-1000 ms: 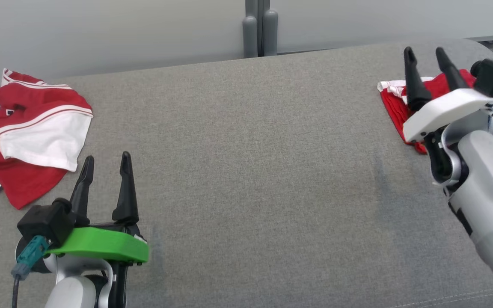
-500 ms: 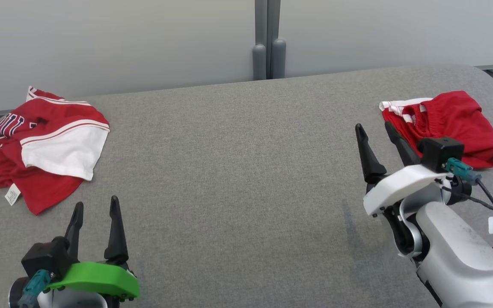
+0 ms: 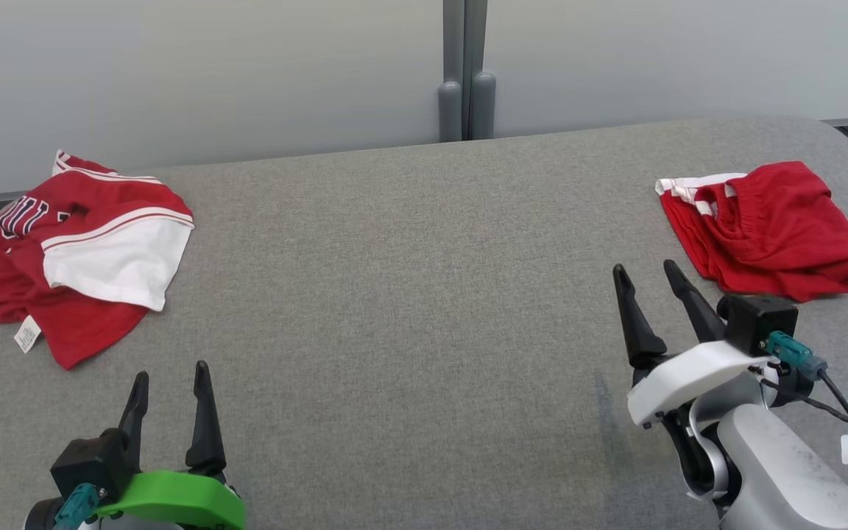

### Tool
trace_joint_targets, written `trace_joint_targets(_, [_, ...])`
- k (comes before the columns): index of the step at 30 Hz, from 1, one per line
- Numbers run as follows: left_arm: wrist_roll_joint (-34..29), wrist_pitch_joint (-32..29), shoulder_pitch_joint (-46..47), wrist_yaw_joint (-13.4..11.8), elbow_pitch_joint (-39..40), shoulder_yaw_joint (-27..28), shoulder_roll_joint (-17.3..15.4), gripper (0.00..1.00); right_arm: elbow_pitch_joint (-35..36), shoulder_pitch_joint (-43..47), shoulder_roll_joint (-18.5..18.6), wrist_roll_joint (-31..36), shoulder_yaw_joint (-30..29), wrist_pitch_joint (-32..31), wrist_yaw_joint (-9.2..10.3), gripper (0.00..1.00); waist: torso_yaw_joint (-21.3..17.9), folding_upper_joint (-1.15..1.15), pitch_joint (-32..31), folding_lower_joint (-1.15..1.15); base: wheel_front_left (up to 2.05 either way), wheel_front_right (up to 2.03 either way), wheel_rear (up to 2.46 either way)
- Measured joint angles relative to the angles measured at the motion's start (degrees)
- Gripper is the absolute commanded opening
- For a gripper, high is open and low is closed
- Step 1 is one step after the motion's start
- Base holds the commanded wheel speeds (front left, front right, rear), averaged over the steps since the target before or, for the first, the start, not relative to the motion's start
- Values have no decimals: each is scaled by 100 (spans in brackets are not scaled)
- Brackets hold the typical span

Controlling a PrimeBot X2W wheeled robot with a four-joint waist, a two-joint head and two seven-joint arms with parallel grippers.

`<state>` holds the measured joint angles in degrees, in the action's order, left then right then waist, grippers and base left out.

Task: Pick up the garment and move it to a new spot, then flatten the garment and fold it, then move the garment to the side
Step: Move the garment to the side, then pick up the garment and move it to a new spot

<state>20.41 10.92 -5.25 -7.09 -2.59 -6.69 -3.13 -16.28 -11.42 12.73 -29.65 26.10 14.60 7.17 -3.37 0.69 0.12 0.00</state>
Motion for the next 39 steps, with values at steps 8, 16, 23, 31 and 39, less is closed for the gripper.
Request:
trace_joint_targets(8, [-5,51,-2,0,-60,-8,9,100,111,303,-23,204,-182,0,1,100,-15,0,-5,0,0,0,0])
trace_joint_targets(16, [-5,84,-2,0,-87,-10,20,100,283,466,-94,392,-353,0,2,100,-14,0,-9,0,0,0,0])
trace_joint_targets(23, [-8,110,-2,0,-133,-24,22,100,414,526,-174,550,-434,0,2,100,-2,0,-14,0,0,0,0])
trace_joint_targets(31, [-9,124,-2,0,-187,-47,24,100,476,681,-200,606,-485,0,2,100,9,0,-39,0,0,0,0])
trace_joint_targets(39, [-9,124,-1,0,-246,-164,33,100,538,816,-194,711,-648,0,5,100,97,0,-75,0,0,0,0])
